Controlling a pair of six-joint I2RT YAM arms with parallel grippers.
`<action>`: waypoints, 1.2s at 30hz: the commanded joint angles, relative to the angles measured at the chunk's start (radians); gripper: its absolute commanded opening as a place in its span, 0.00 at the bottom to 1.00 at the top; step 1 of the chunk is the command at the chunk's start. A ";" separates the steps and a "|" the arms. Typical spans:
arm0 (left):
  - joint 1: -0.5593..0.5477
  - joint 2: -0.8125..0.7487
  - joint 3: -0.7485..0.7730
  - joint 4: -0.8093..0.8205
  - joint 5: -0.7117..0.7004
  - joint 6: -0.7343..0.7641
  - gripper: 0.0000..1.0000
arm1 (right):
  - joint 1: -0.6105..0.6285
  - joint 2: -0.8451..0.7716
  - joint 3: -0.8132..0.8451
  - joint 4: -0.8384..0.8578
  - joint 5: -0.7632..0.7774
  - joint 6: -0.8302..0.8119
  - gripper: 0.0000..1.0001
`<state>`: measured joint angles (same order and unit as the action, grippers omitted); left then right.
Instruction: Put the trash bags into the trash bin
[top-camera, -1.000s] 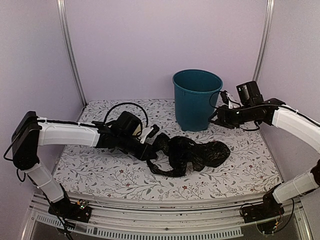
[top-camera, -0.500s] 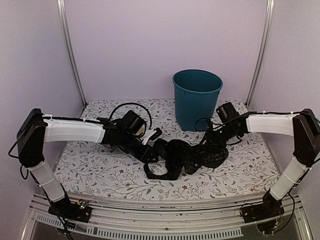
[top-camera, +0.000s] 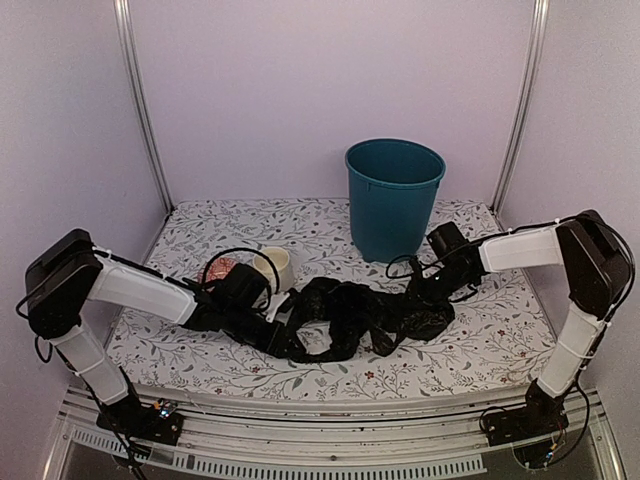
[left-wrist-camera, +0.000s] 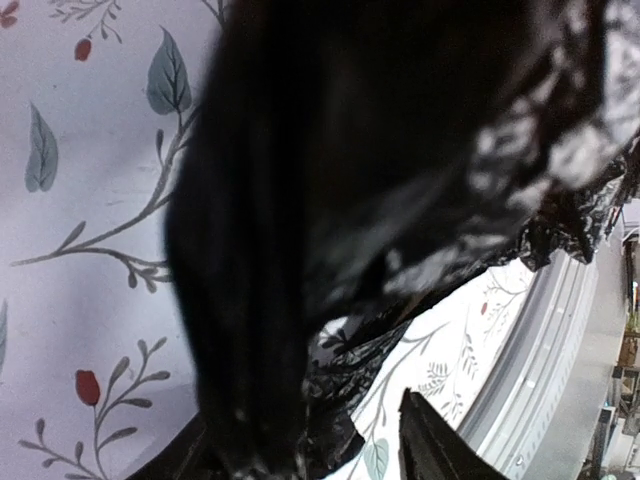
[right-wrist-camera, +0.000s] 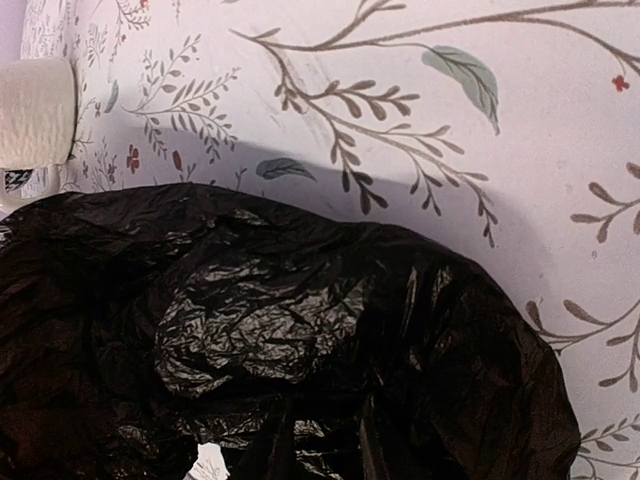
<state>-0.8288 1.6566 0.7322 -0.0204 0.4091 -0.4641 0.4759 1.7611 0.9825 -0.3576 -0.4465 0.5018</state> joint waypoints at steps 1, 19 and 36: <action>0.010 -0.006 -0.055 0.178 0.024 -0.047 0.55 | -0.013 0.047 0.025 0.008 -0.028 0.005 0.23; 0.107 0.011 -0.045 0.284 -0.118 -0.147 0.57 | -0.013 0.047 0.052 -0.007 -0.012 -0.008 0.24; 0.108 0.054 -0.041 0.359 -0.075 -0.098 0.55 | -0.014 0.036 0.042 -0.017 0.009 -0.036 0.24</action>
<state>-0.7170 1.6943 0.7094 0.2806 0.2649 -0.5941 0.4641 1.8141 1.0275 -0.3595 -0.4549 0.4854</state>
